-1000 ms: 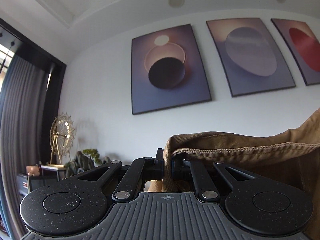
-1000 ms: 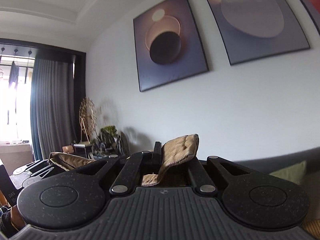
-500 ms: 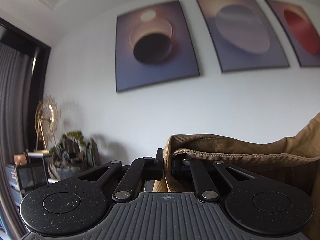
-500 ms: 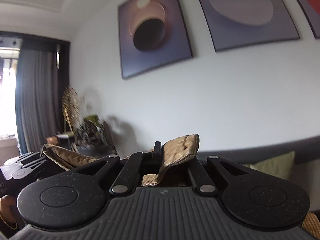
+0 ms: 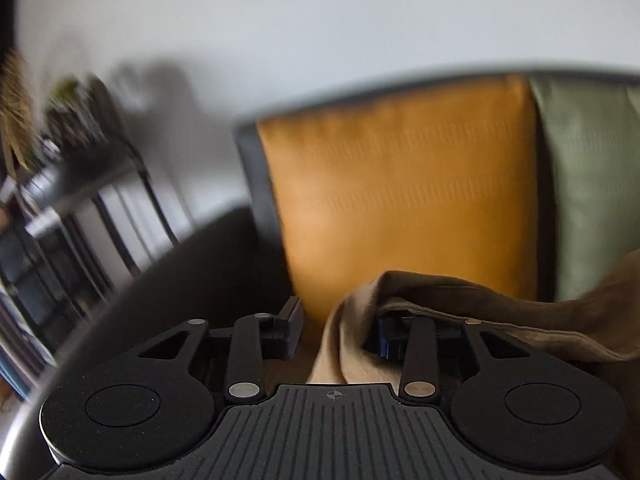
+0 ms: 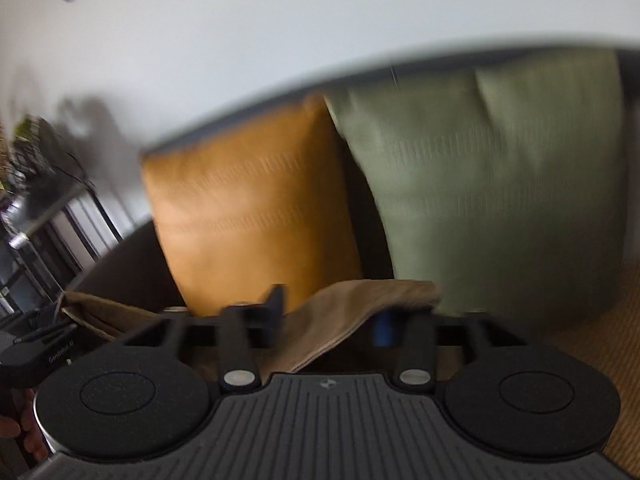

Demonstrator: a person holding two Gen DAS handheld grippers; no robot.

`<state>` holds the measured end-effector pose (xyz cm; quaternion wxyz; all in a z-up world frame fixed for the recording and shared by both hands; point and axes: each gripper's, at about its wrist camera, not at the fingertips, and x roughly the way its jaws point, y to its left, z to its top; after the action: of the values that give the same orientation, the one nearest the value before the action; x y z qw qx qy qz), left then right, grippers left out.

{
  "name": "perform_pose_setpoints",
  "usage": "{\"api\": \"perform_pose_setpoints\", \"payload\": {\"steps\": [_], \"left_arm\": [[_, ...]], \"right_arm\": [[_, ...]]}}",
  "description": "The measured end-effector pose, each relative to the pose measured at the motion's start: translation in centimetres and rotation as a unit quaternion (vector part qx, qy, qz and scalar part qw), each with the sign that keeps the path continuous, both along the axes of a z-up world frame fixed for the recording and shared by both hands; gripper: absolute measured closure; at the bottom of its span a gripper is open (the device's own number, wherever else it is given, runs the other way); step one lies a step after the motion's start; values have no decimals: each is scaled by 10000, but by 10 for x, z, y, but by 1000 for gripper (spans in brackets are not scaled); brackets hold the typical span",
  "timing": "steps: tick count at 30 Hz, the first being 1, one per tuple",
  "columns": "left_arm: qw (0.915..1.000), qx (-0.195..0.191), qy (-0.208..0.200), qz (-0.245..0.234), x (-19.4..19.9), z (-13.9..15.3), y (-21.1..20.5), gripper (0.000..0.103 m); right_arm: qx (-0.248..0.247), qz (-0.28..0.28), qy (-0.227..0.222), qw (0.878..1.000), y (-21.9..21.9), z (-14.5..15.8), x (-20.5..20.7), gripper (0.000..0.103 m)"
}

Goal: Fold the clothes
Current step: 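Lower the jacket onto the sofa seat and open both tools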

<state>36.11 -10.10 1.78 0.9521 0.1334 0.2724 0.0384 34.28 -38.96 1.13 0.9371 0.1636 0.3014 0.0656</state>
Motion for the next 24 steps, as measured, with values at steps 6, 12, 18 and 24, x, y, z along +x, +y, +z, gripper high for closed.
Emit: {"api": "perform_pose_setpoints", "payload": {"steps": [6,12,18,24], "left_arm": [[9989,-166,37,-437,-52,-9,41,45],[9962,-482,19,-719,-155,31,94,23],[9907,-527,770,-992,-274,-11,110,17],[9871,-290,1163,-1061,-344,-61,106,15]], "right_arm": [[205,233,543,9980,-6,-63,-30,38],[171,940,344,9948,9,-59,-132,29],[119,1717,267,9847,40,-71,-248,26],[223,1886,580,9801,62,-99,-309,26]]}}
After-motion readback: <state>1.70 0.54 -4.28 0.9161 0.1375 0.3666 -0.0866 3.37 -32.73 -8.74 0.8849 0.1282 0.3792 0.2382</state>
